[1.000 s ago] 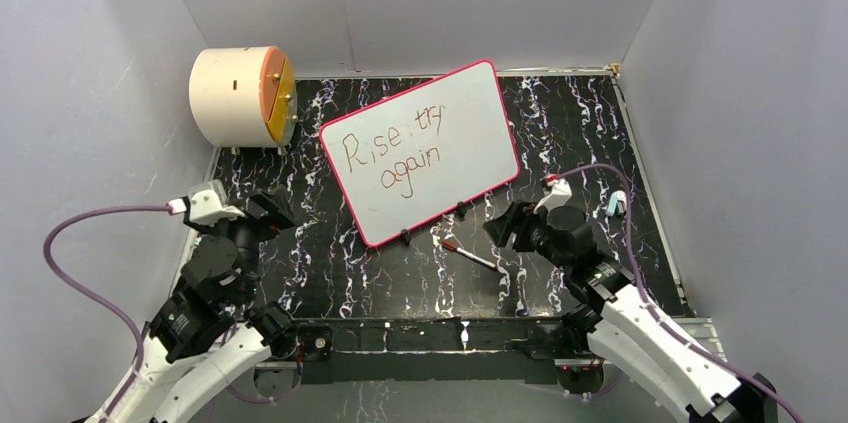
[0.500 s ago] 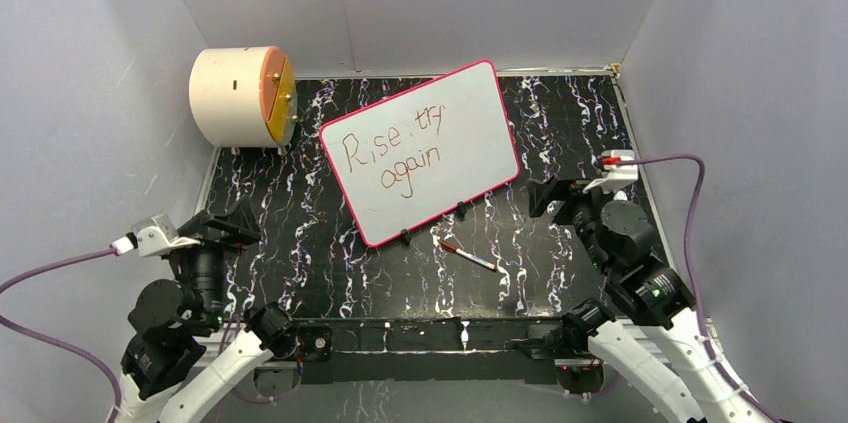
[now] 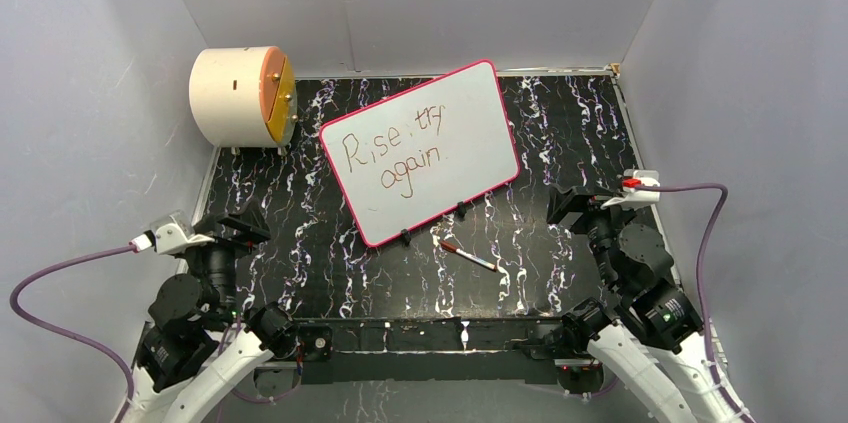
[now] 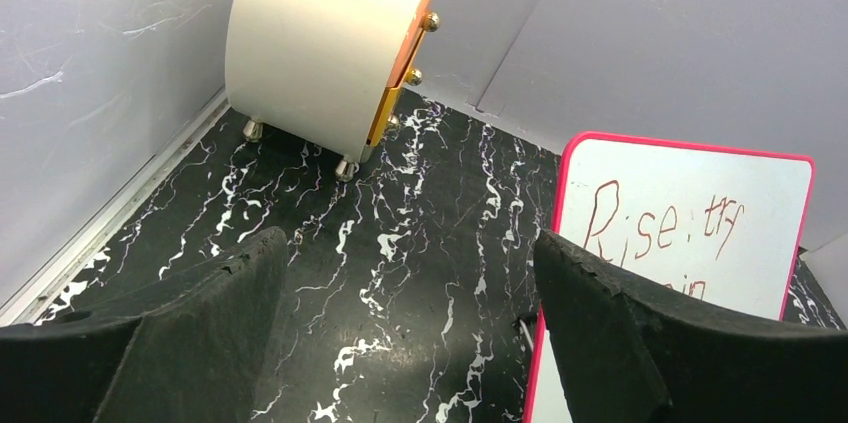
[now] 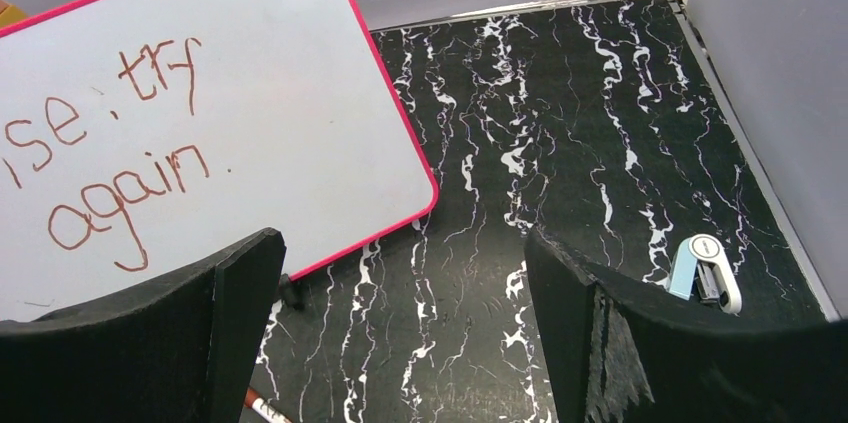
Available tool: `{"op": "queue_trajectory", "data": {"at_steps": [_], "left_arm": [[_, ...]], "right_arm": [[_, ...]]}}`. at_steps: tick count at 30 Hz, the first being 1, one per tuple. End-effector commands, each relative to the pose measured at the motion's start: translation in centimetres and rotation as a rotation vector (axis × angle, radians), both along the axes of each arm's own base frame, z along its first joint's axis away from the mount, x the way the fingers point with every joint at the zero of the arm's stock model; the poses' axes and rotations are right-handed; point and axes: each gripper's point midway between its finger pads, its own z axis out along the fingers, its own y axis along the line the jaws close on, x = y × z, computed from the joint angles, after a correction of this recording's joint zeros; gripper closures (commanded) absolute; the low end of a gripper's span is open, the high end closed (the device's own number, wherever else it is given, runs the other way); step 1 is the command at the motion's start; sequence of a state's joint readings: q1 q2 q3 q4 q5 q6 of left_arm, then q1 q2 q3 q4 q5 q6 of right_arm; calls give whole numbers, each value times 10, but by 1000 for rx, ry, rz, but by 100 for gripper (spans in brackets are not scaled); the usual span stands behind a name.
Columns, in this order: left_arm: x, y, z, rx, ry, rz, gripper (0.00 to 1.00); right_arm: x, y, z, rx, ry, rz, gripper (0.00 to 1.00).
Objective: Write a sentence on the whiteboard
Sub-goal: Reset both arms
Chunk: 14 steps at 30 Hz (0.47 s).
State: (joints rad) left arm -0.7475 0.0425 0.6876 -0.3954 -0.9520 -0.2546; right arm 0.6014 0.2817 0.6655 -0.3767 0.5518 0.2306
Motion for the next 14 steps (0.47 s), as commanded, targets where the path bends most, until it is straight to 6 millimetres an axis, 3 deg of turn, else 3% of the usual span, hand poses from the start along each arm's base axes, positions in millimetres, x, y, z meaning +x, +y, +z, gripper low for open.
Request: {"op": "queue_trajectory", "data": {"at_steps": [1, 14], "left_arm": [[4, 3, 4, -8, -2, 43, 11], [5, 5, 3, -13, -11, 64, 11]], "right_arm": [[2, -6, 15, 18, -60, -36, 1], [2, -13, 13, 20, -70, -66, 1]]}}
